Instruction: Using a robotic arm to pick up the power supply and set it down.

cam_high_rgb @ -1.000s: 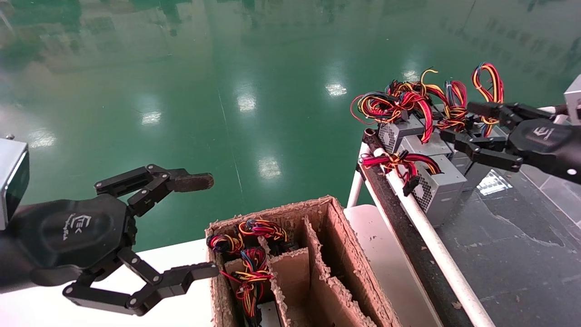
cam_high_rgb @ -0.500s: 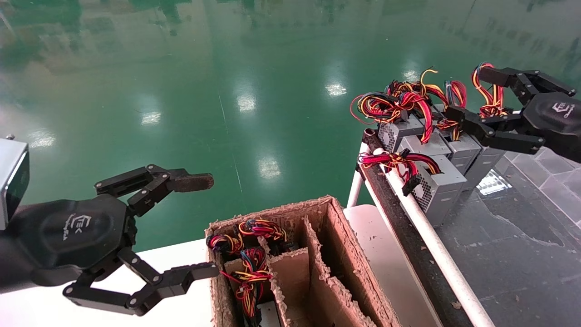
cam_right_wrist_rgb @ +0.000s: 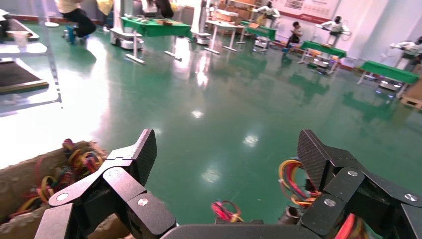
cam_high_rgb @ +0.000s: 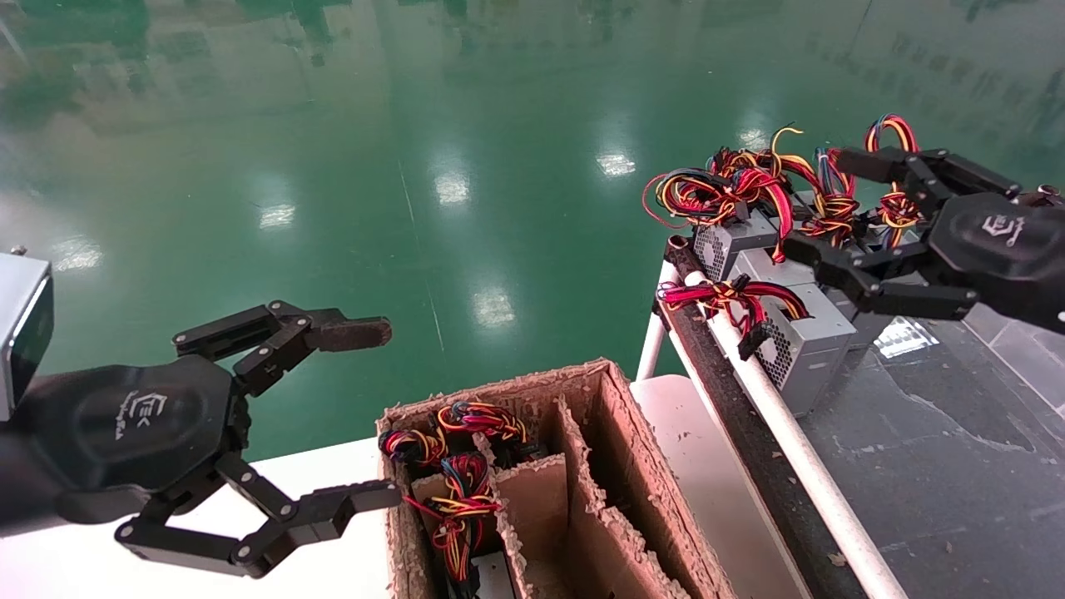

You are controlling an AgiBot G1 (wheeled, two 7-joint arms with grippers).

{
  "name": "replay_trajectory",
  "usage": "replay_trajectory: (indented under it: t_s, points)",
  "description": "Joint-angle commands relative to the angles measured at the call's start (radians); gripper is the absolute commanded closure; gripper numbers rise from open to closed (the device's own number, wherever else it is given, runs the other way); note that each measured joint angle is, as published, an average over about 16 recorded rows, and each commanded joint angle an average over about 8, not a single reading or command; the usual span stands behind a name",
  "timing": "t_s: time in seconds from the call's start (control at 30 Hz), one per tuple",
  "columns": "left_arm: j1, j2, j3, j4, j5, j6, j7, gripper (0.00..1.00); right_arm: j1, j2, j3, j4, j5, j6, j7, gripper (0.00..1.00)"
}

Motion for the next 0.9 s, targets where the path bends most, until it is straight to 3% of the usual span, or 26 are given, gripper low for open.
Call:
replay_trajectory:
  t_s: [0.03,0.9]
  points:
    - [0.000,0.000,0.000,0.000,0.000,0.000,0.000,0.00,-0.017,0.005,0.000,0.037,0.010,0.001,0.017,0.00]
    - [0.000,0.000,0.000,0.000,0.000,0.000,0.000,0.00,-0.243,0.065,0.006,0.520,0.146,0.014,0.241,0.00]
